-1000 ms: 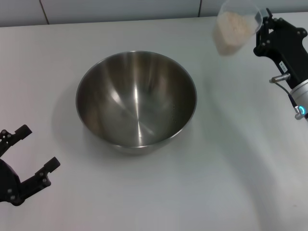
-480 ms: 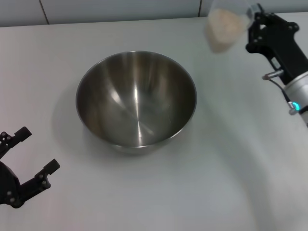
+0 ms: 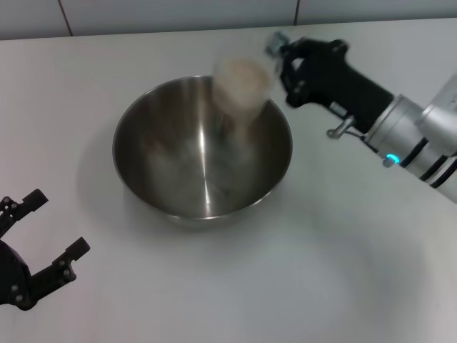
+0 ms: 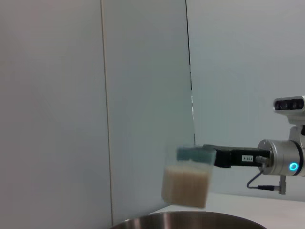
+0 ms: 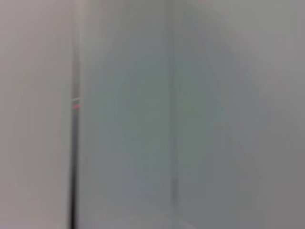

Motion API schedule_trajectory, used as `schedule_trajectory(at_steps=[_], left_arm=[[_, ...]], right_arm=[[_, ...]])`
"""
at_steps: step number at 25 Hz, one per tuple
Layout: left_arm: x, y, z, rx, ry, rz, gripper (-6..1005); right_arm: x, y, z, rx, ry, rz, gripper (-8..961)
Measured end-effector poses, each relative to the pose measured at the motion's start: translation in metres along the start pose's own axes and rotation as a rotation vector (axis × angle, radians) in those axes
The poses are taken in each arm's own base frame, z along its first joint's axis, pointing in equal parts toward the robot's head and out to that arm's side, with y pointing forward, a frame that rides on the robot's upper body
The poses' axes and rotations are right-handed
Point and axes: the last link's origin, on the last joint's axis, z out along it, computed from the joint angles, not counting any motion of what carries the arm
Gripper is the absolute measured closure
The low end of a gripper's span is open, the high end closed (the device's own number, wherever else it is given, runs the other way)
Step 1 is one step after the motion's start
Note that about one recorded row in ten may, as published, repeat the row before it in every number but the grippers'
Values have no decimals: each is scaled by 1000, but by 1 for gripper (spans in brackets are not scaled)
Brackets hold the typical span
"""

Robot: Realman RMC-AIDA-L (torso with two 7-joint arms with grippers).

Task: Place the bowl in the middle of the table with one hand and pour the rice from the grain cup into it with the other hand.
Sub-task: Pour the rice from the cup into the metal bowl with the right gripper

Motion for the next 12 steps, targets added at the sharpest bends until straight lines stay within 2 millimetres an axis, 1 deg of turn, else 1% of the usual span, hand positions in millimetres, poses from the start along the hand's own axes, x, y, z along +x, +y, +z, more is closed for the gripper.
schedule_trajectory(at_steps=[5, 12], left_arm=[[0, 0, 0, -1, 0, -1, 126], [0, 2, -1, 0, 0, -2, 127]], right_arm=[[0, 8, 7, -116, 44, -15, 939], [0, 6, 6, -122, 50, -36, 939]])
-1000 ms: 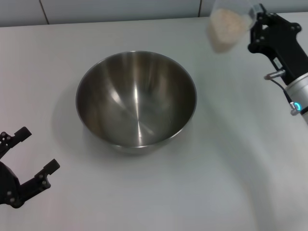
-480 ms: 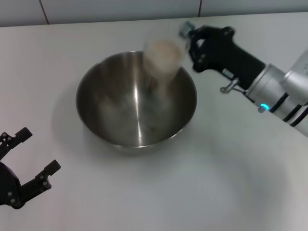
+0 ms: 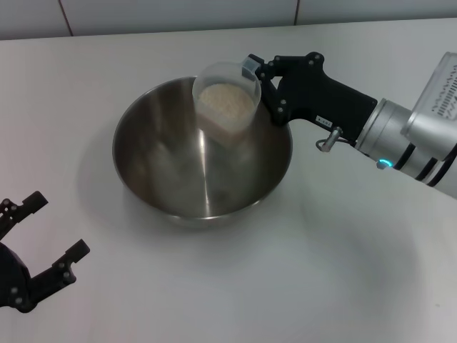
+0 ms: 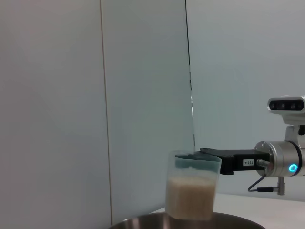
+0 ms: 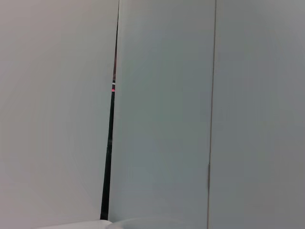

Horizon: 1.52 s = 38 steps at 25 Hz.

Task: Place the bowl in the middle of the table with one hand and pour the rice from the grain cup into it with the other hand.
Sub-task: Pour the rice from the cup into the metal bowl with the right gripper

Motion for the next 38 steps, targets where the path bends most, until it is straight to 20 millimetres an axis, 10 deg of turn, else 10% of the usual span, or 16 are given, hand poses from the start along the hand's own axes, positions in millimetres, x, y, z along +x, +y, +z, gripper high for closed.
schedule_trajectory(at_steps=[38], left_arm=[[-4, 3, 2, 14, -9, -10, 128]], right_arm=[[1, 42, 20, 51, -55, -1733, 939]])
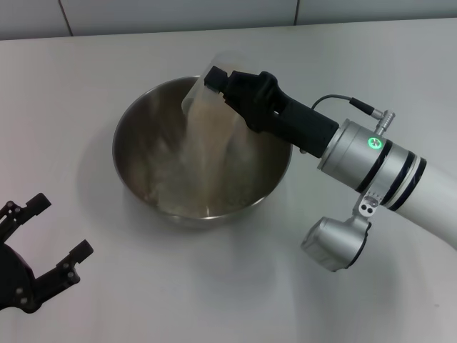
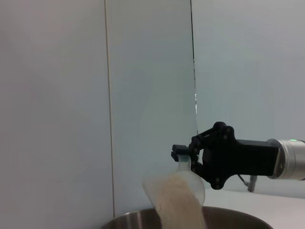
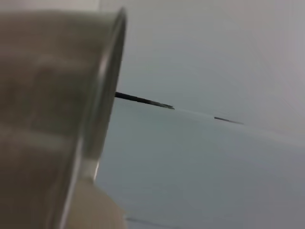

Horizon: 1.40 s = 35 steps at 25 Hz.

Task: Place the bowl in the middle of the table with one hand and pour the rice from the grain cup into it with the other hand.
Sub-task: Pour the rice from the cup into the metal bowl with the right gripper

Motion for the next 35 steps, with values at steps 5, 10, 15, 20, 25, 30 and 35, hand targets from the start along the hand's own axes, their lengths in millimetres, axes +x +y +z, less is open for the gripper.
schedule_trajectory(at_steps=[5, 10, 15, 20, 25, 30, 35], left_arm=[[-2, -1, 2, -5, -14, -2, 127], [-4, -1, 4, -18, -30, -6, 127], [-4, -2, 4, -19, -31, -4, 127], [-3, -2, 5, -21, -31, -3, 127], [-3, -2, 5, -21, -31, -3, 127], [-3, -2, 5, -21, -31, -4, 127], [-3, -2, 5, -22, -31, -4, 127]], right_arm=[[-2, -2, 1, 10, -6, -101, 939], [-5, -4, 3, 25, -15, -203, 940], [-8, -6, 4, 40, -22, -290, 940], [-8, -6, 4, 44, -22, -405, 940], [-8, -6, 4, 46, -22, -435, 939], [-9, -6, 3, 45, -23, -436, 939], [-13, -9, 4, 61, -13, -316, 940]])
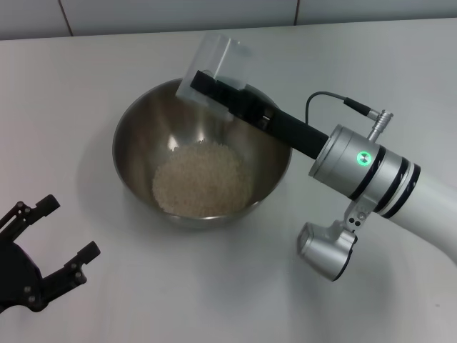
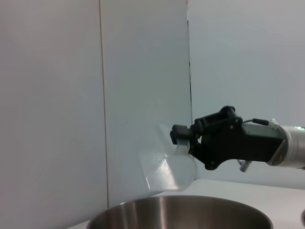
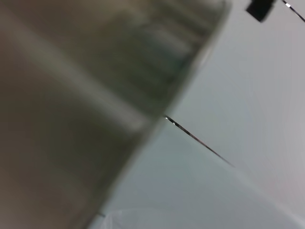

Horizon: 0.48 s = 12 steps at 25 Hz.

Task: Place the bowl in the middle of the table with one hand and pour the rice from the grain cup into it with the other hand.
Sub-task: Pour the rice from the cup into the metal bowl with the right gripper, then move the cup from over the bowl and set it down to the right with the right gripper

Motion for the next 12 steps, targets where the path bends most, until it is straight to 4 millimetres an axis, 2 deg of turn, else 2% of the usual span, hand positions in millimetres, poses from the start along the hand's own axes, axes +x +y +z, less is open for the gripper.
schedule_trajectory(at_steps=[6, 12], left_arm=[[0, 0, 0, 0, 0, 1, 127], [1, 0, 0, 0, 3, 1, 127]], right_arm=[[0, -8, 0, 41, 98, 464, 940], [2, -5, -5, 60, 141, 957, 939]])
